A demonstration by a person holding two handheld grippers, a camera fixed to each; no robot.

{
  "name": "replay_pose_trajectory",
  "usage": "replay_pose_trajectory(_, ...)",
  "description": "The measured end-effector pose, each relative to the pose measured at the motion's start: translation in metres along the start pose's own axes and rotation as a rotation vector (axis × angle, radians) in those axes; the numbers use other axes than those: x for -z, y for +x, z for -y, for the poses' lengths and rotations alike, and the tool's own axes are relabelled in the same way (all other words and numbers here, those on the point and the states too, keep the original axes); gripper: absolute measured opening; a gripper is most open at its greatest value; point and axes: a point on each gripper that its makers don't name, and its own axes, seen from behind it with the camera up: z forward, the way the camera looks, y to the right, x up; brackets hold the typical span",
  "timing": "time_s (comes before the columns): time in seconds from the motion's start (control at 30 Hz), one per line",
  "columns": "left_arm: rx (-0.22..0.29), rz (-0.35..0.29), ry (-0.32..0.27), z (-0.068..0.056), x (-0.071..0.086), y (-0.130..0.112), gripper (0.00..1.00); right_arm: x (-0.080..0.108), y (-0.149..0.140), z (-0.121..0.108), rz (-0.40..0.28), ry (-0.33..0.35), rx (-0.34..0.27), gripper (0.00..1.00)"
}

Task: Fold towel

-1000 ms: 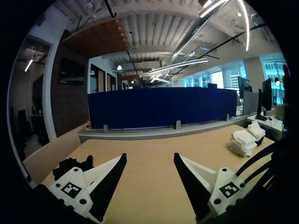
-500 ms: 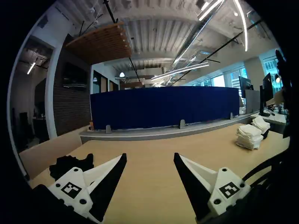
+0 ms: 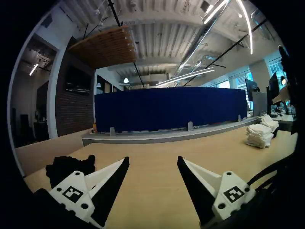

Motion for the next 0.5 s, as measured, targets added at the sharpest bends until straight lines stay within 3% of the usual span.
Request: replay_pose_trajectory(0.5, 0.054, 0.008, 0.026, 0.013, -0.005, -0.011, 0.93, -0.005, 0.006, 0.004, 0.0, 0.005, 0.009, 1.0)
